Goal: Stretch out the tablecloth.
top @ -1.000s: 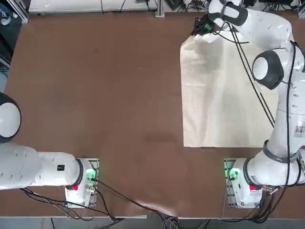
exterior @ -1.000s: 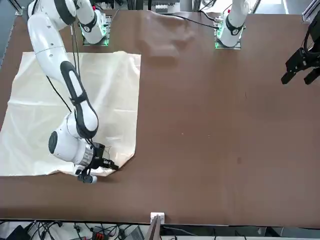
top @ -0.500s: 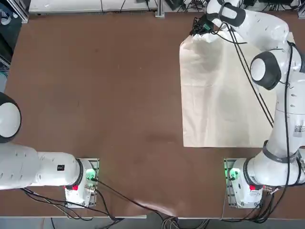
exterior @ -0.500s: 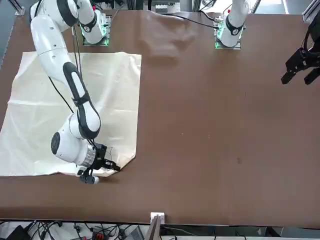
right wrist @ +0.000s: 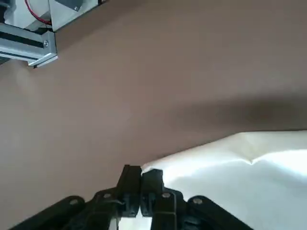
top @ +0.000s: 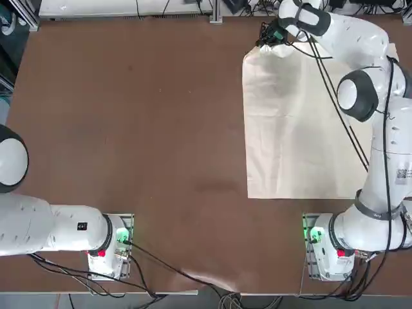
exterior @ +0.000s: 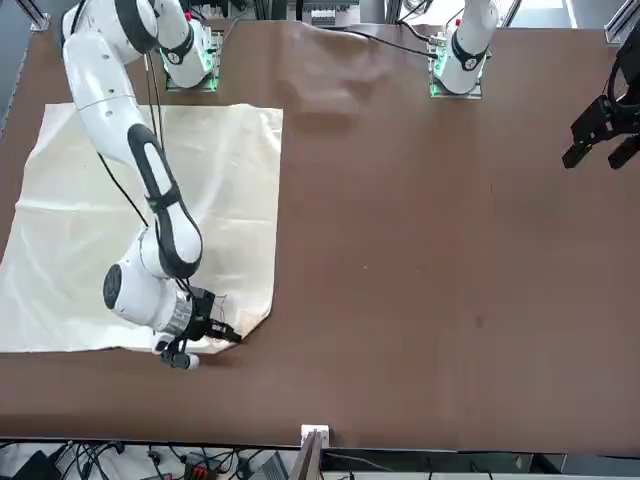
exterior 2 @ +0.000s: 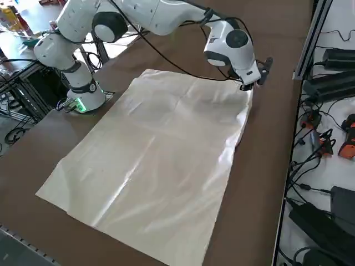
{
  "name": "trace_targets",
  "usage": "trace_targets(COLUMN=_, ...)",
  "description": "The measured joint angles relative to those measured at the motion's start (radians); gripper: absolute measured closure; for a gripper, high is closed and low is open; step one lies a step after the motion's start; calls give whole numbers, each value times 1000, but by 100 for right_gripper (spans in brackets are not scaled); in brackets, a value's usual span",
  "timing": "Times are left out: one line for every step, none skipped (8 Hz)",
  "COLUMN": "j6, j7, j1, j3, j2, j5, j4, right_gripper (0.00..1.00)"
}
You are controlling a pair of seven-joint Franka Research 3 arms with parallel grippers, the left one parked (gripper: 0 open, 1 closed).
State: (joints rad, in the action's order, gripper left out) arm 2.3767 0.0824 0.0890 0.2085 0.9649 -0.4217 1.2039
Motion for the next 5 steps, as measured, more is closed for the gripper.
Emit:
trace_targets(j6=0, j7=1, j1=2, j3=-5, j2=4, j5=0, j4=-5, right_gripper=96)
trace_targets(j6=0, j7=1, j1=5, j3=-9, j2=10, j5=0, j4=-15, right_gripper=96)
trace_targets(j6=0, j7=2, j1=8, j3=-10, j2=15, j5=-1, j4=-23, right_gripper=96)
trace_targets(j6=0, j7=3, j1=13, j3=-12, j2=19, j5=-1, j4=-30, right_gripper=96)
trace_targets(j6=0, j7=11, j1=18, j3=-13, j2=22, j5=-1, j4=-36, right_gripper=96)
